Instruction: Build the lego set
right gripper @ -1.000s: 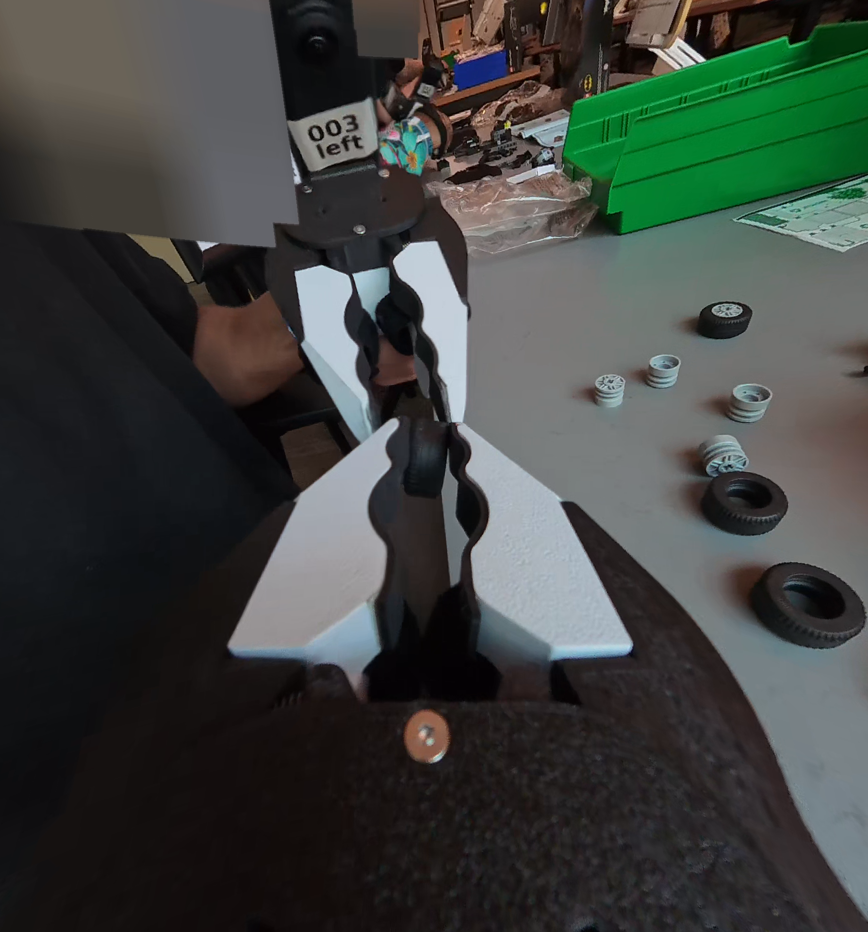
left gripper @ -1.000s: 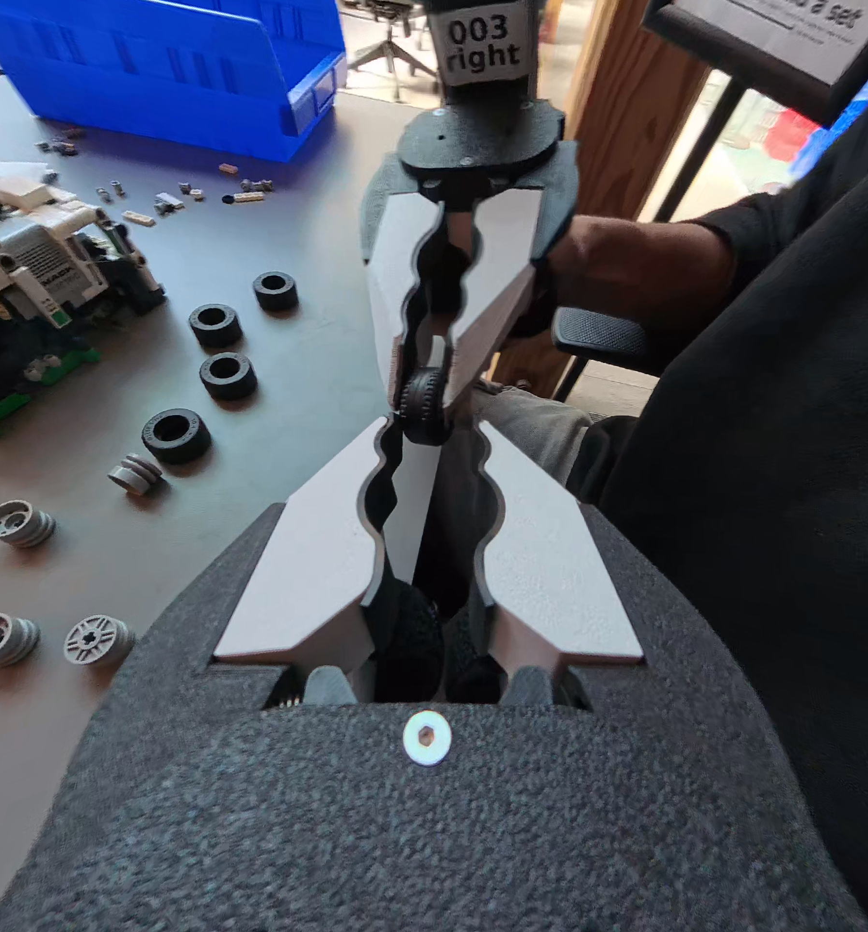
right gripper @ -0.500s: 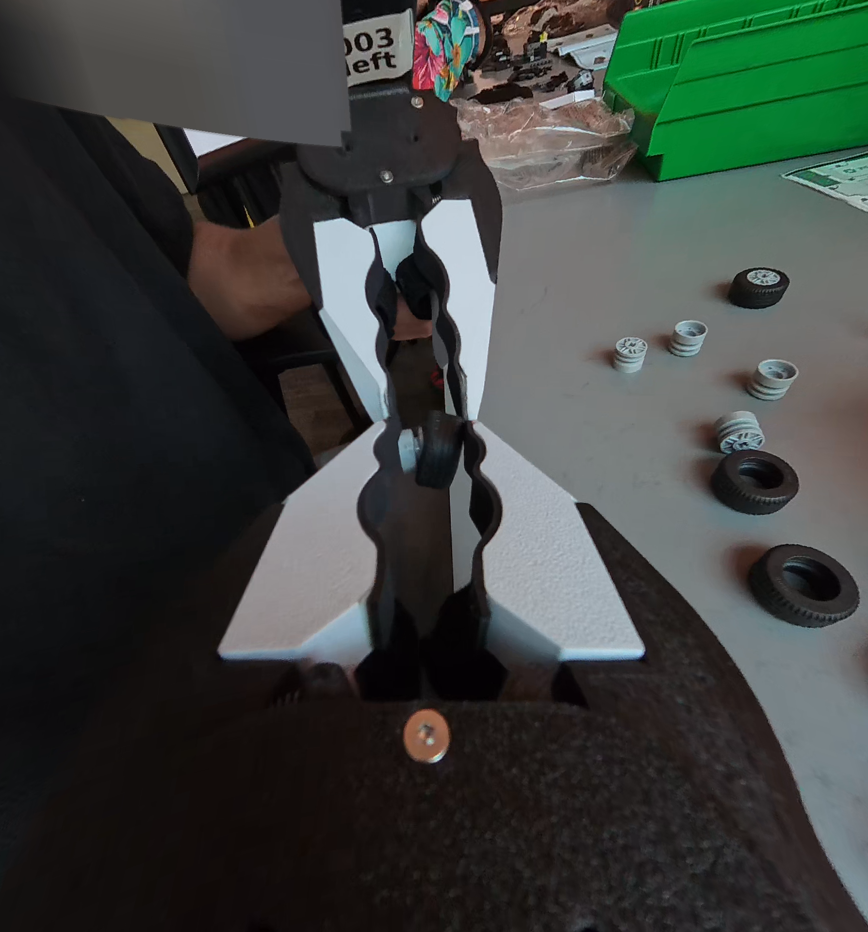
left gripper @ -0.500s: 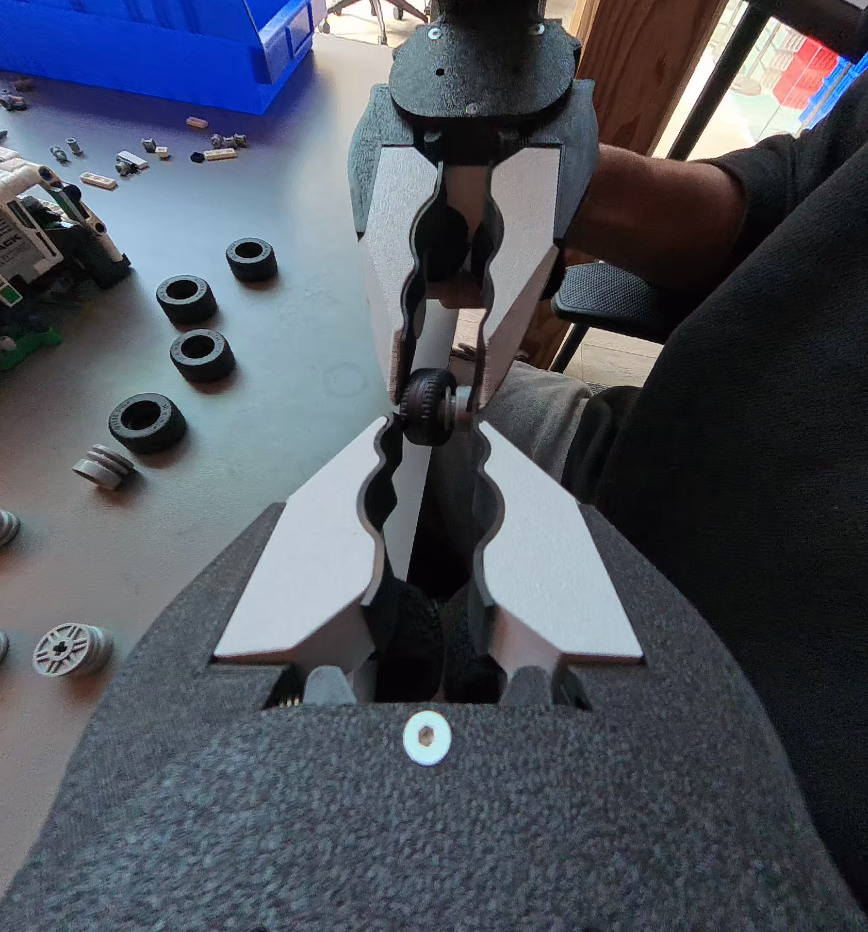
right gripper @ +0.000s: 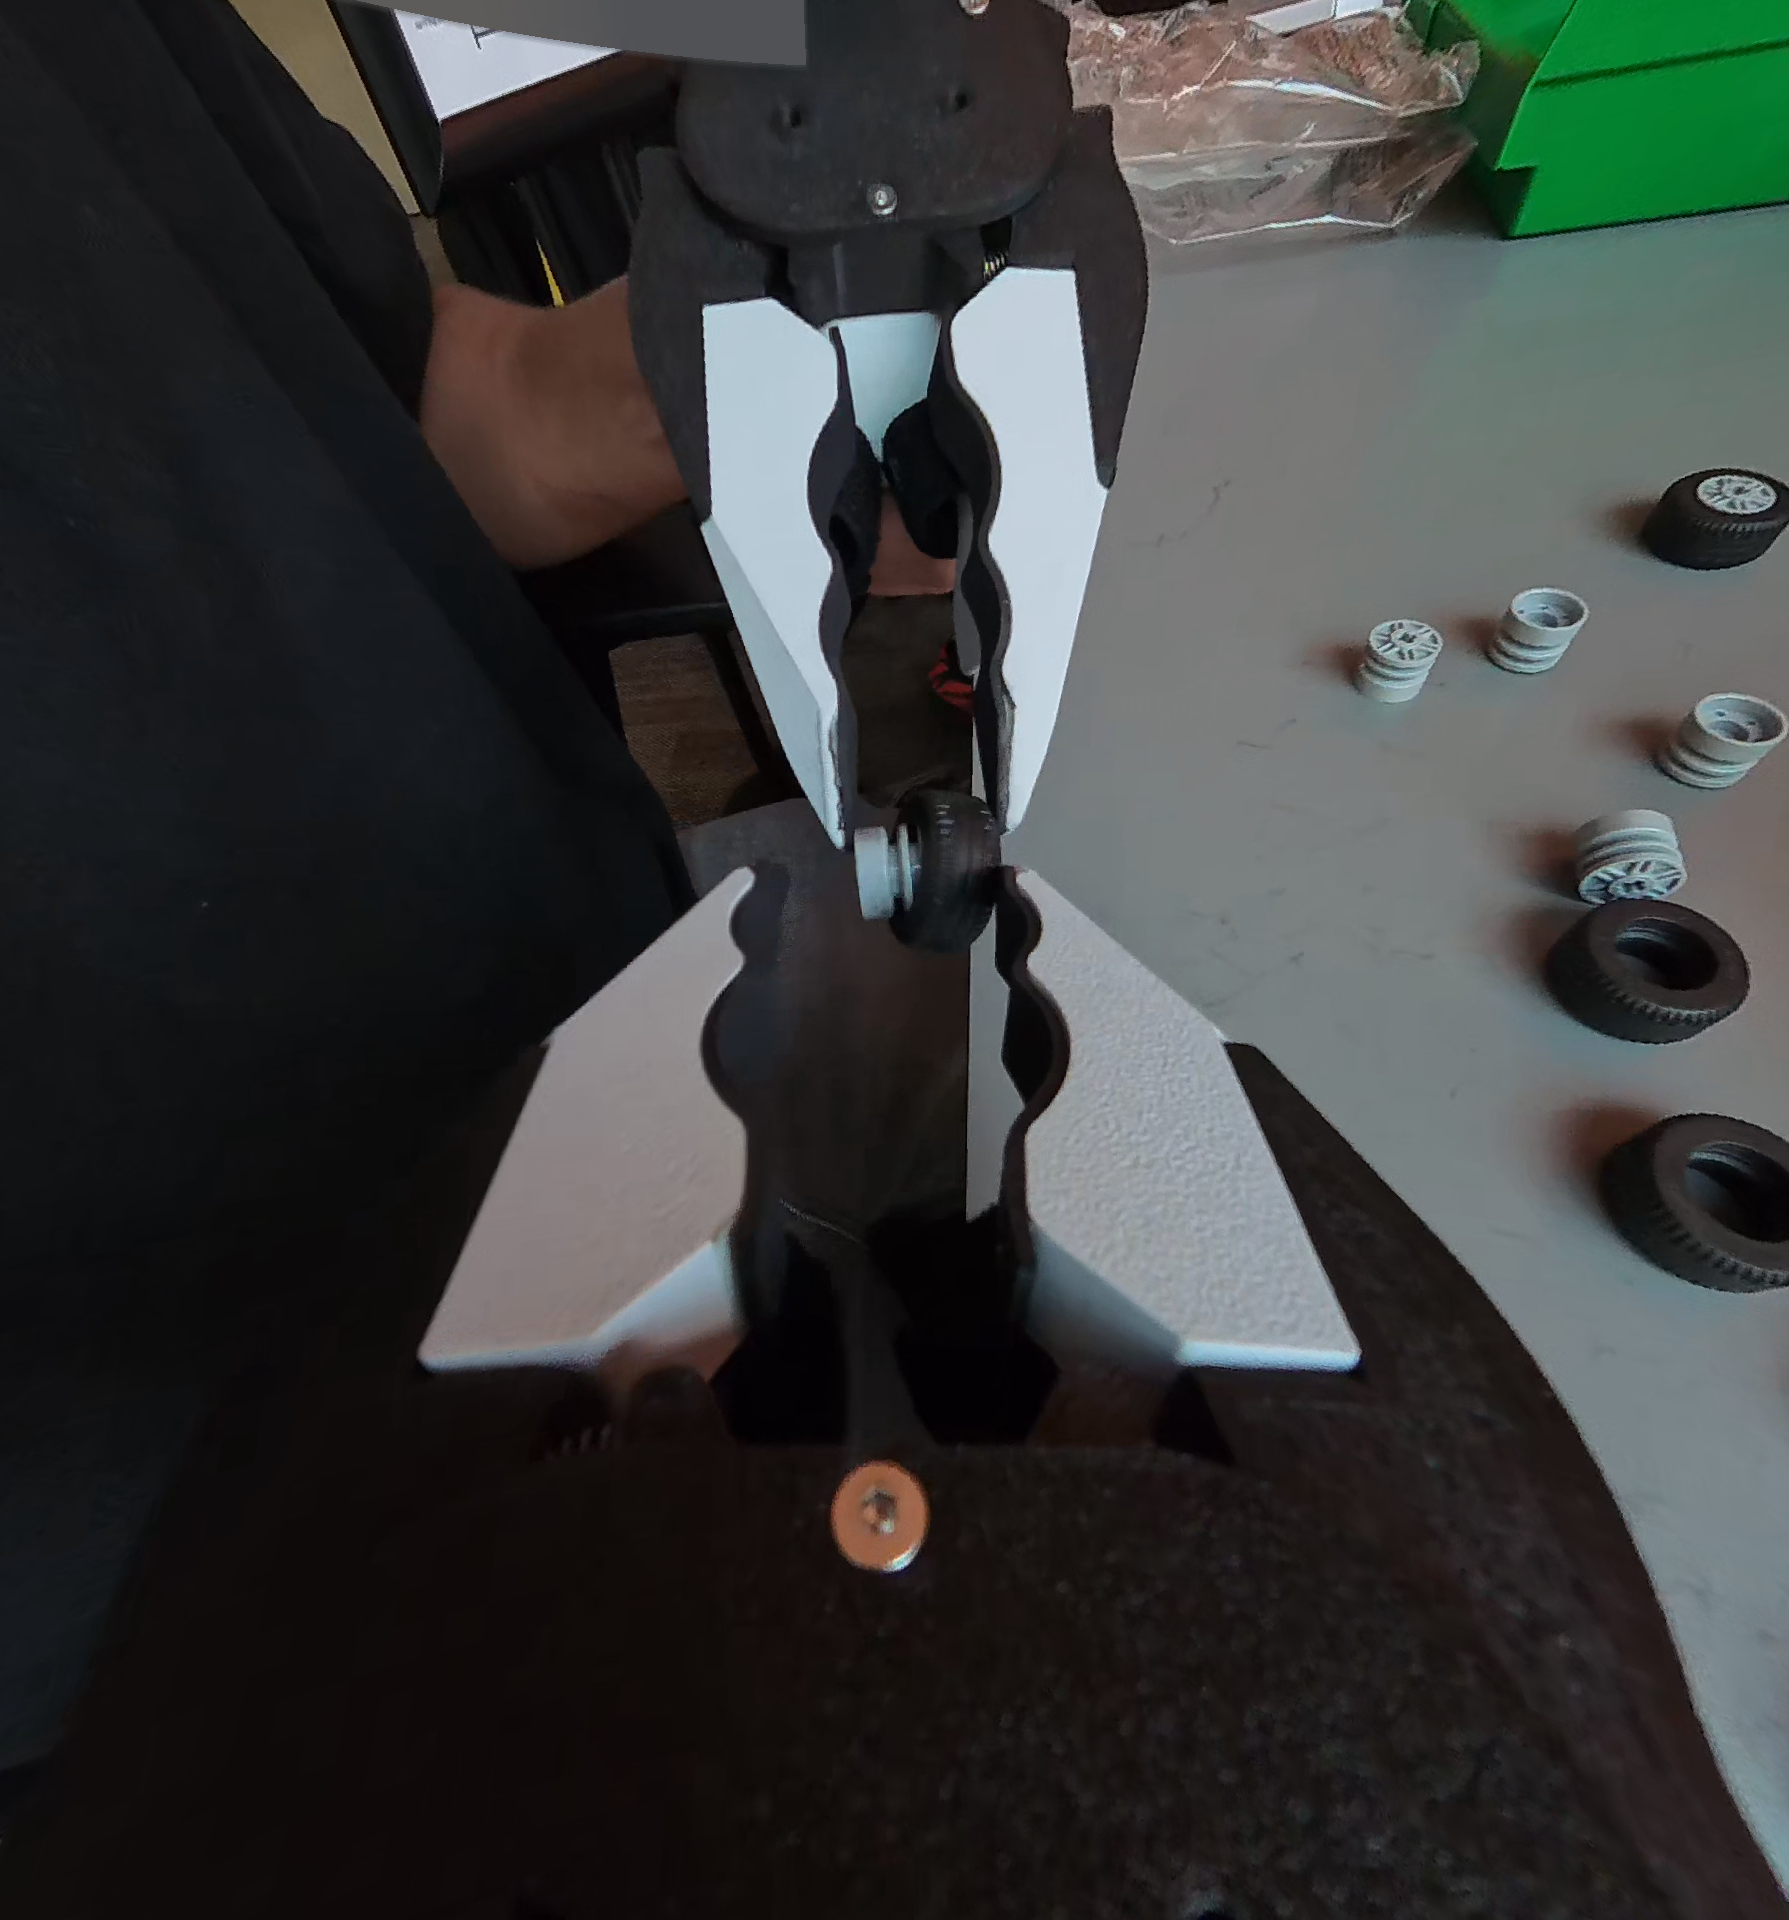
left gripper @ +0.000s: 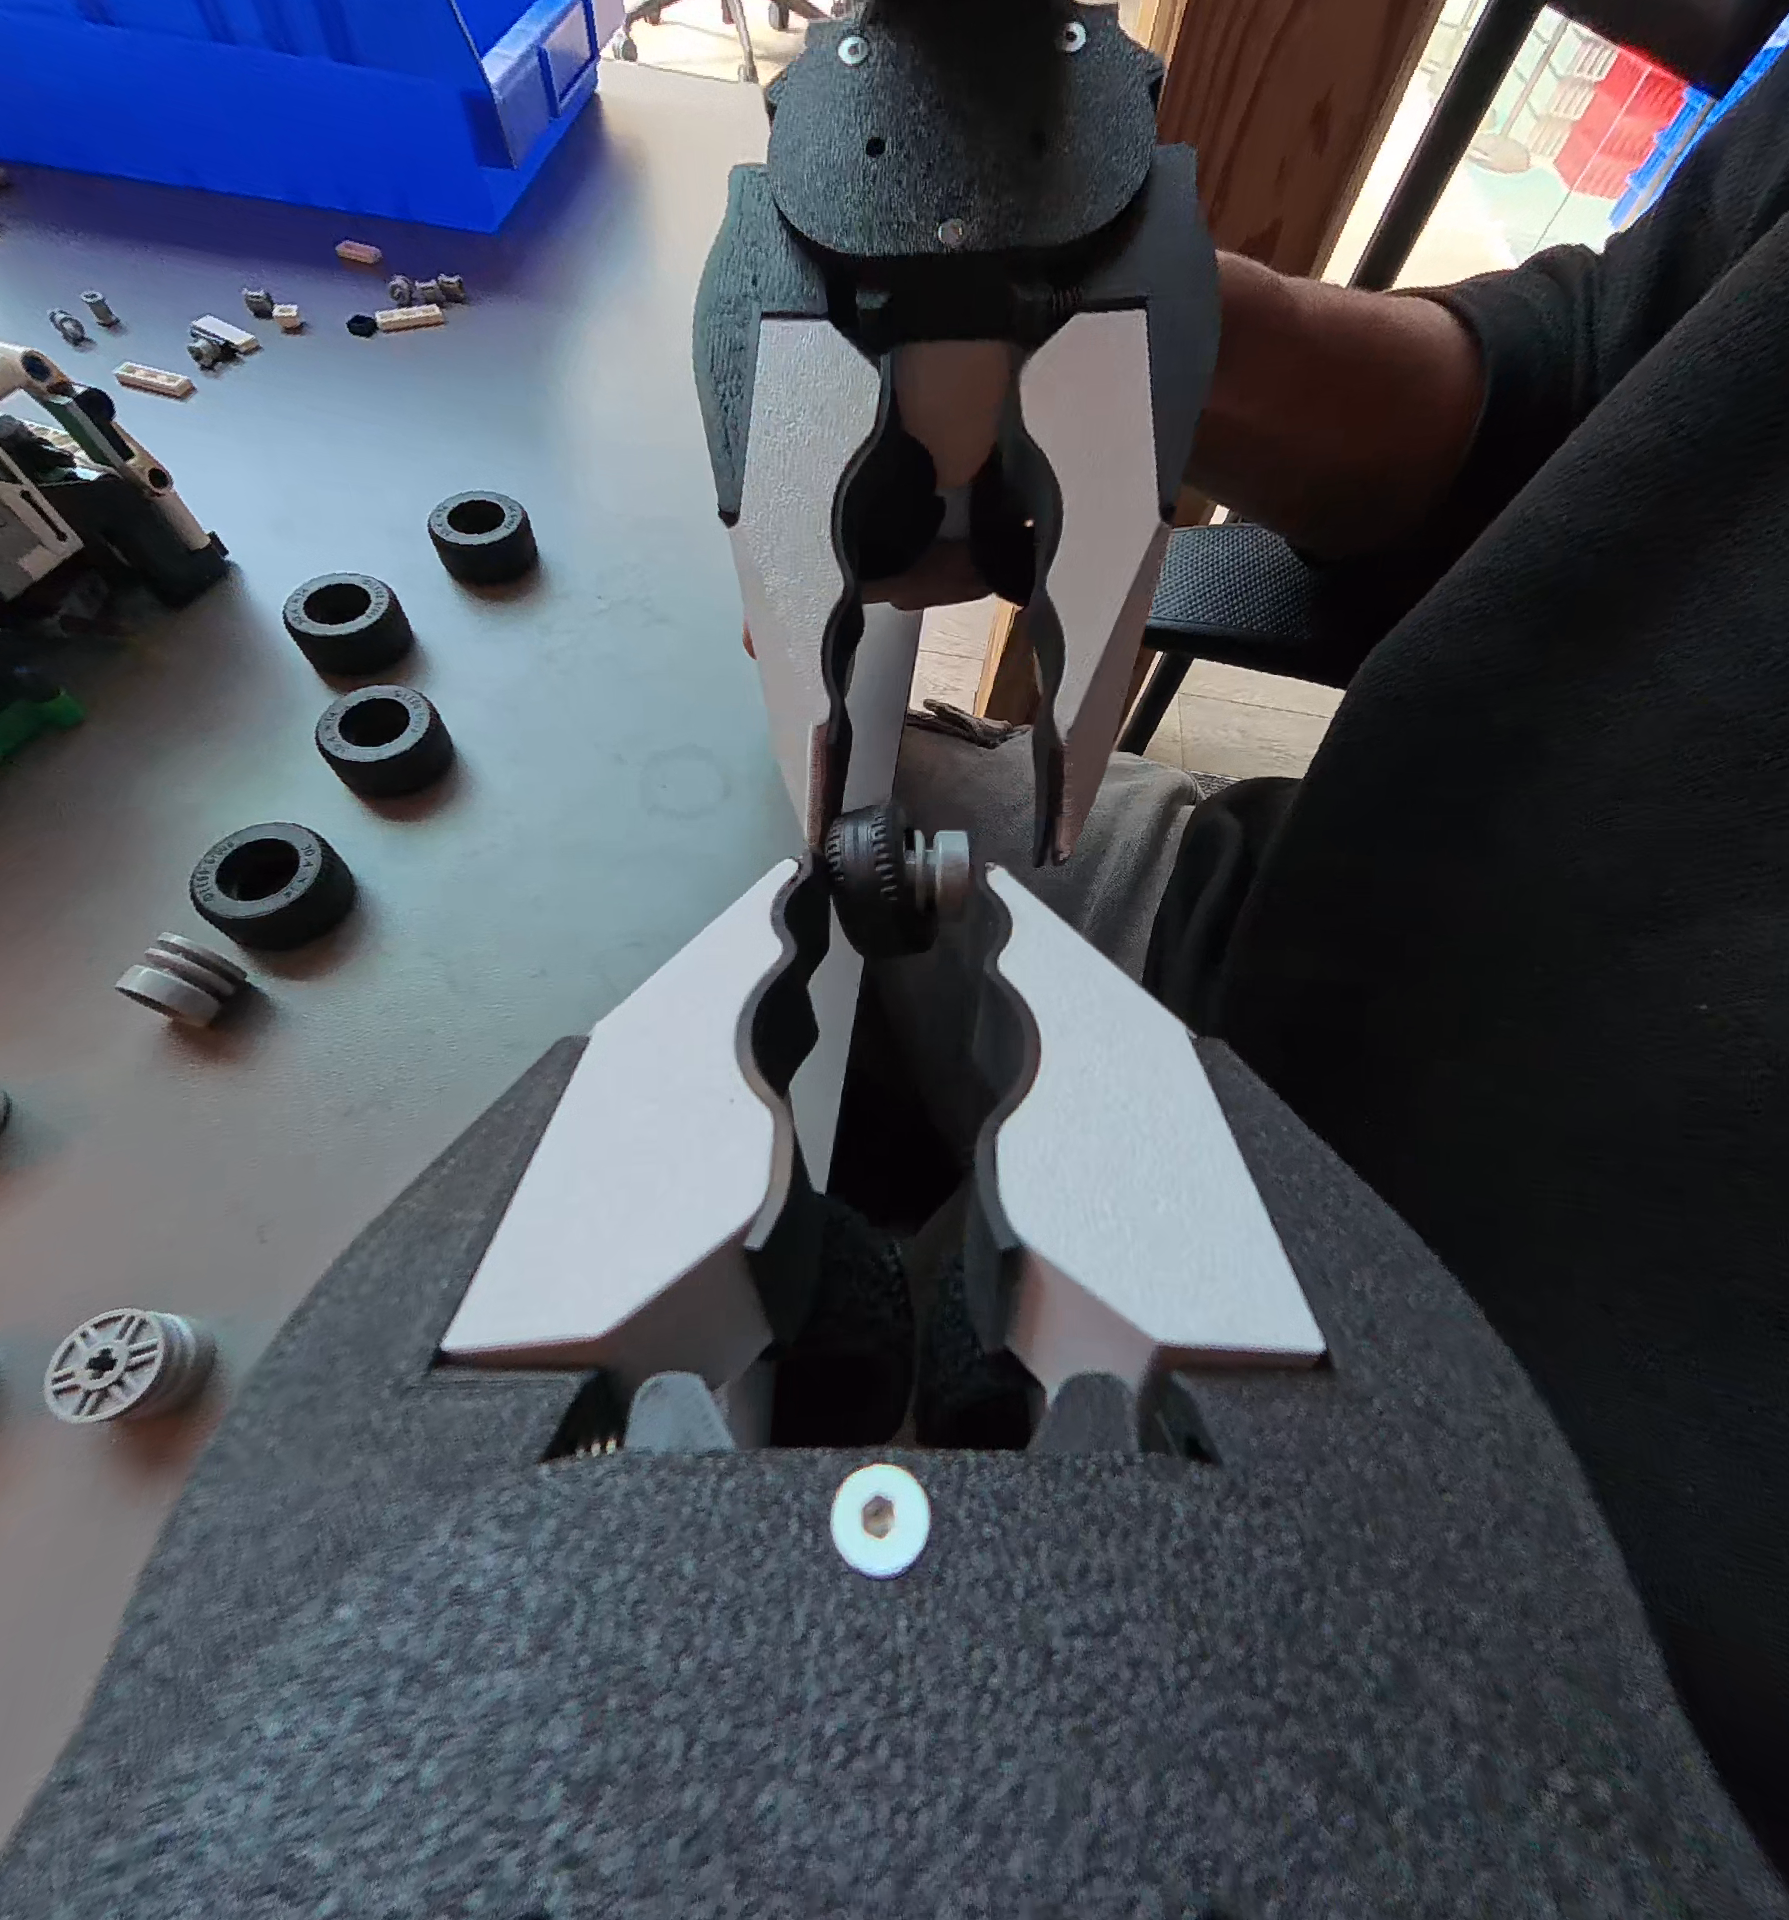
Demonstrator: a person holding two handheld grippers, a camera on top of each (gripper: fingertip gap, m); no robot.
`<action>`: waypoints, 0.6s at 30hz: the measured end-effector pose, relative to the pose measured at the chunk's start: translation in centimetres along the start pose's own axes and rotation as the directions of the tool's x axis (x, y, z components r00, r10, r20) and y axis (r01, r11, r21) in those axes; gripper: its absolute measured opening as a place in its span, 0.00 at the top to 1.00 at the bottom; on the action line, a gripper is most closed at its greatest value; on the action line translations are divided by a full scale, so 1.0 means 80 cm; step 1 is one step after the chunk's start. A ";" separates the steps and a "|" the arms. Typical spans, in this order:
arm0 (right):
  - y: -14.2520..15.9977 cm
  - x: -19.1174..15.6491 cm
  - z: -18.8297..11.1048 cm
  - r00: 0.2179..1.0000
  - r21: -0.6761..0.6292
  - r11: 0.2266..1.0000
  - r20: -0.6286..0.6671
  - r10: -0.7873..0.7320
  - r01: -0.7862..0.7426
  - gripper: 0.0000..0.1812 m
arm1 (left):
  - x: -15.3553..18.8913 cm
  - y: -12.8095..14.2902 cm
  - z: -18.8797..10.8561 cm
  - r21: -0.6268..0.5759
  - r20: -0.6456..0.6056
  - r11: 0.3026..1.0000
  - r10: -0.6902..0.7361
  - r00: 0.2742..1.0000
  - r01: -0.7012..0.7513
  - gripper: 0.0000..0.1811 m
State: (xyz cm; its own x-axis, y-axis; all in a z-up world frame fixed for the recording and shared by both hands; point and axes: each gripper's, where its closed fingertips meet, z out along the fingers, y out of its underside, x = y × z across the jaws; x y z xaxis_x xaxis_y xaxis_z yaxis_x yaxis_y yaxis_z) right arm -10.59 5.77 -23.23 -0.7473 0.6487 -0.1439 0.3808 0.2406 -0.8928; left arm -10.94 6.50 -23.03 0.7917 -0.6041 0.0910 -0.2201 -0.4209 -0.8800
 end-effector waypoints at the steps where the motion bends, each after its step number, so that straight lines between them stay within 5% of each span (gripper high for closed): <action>1: 0.002 0.001 0.001 1.000 -0.010 1.000 -0.007 -0.006 0.006 0.79 | 0.000 0.001 0.001 -0.005 0.001 1.000 0.007 1.000 -0.007 0.86; 4: 0.005 0.007 0.003 0.999 -0.025 0.999 -0.036 -0.021 0.020 0.86 | 0.003 0.002 0.003 -0.013 0.003 0.999 0.033 0.999 -0.033 0.86; 18: 0.006 0.016 0.000 0.986 -0.051 0.992 -0.113 -0.119 0.114 0.87 | -0.003 0.001 0.005 -0.003 0.043 0.998 0.067 0.997 -0.067 0.87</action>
State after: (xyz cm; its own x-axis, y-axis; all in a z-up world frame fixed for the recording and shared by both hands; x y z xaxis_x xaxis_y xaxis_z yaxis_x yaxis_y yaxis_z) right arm -11.39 6.75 -23.84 -0.7210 0.6928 0.0122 0.3206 0.3492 -0.8805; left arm -10.89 6.85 -23.31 0.7989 -0.6014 0.0116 -0.2741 -0.3812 -0.8829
